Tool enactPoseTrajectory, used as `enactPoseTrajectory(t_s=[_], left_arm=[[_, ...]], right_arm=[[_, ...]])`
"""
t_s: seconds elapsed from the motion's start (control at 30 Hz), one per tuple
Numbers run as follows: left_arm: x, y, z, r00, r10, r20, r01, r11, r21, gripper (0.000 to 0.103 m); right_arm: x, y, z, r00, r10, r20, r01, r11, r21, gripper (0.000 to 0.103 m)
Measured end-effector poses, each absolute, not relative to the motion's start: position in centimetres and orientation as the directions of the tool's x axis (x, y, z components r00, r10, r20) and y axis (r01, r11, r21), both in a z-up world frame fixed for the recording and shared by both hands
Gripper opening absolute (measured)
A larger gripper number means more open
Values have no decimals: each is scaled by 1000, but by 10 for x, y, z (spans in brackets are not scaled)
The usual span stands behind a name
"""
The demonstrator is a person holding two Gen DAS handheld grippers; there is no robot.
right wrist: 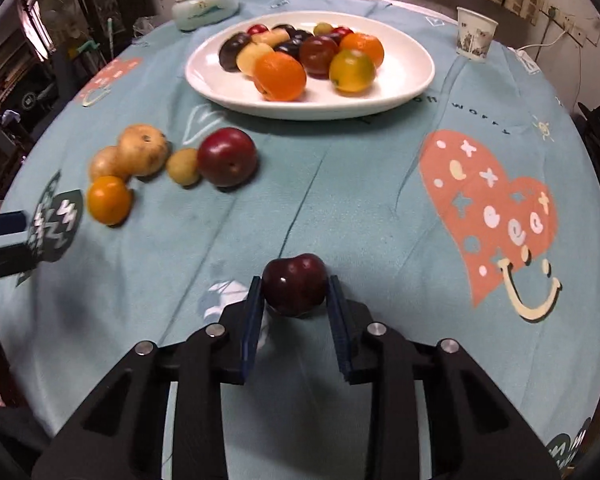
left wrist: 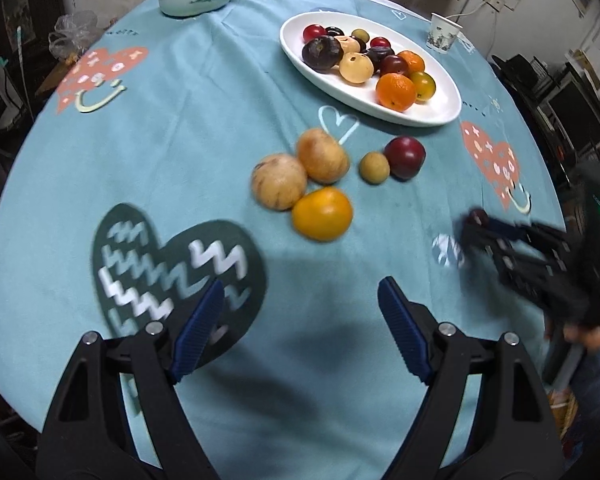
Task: Organize fruits
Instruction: 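Grasp a red plum with the right gripper while the left gripper grasps a brown pear, then carry the red plum and brown pear over the plate and release both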
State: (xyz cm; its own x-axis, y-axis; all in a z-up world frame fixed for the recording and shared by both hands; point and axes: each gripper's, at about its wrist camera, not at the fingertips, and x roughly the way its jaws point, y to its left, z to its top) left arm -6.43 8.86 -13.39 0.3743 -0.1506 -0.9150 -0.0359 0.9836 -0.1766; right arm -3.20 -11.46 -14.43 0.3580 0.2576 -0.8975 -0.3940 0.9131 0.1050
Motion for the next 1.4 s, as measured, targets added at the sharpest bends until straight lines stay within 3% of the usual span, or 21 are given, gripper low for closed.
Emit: enactPoseTrajectory(t_s=[0.13,0.4,0.93,1.2,1.4], left_arm=[[-35,75,-150,341,-160,-926,-101,973,-206,76],[-5,72,-172,306,-137,-942,-188,961,-201,44],[-31,64,-109,419,-91,-903,4,995,-99,44],[45,46,-52,537,-92,-838,61,996,-70,44],[104,32,-56,540,-73,-838,73,997,-39,44]], right_arm=[[-42,-124,-138,365,281,-888,-388,913,129,32],[-50,-128,-139,344,307,-888,-414,898,150,32],[-58,-121,-143,317,395,-862,-413,876,250,32],[1,-114,-63,487,427,-762,-439,874,209,32],[68,-103,-29,555,427,-714,-420,885,202,32]])
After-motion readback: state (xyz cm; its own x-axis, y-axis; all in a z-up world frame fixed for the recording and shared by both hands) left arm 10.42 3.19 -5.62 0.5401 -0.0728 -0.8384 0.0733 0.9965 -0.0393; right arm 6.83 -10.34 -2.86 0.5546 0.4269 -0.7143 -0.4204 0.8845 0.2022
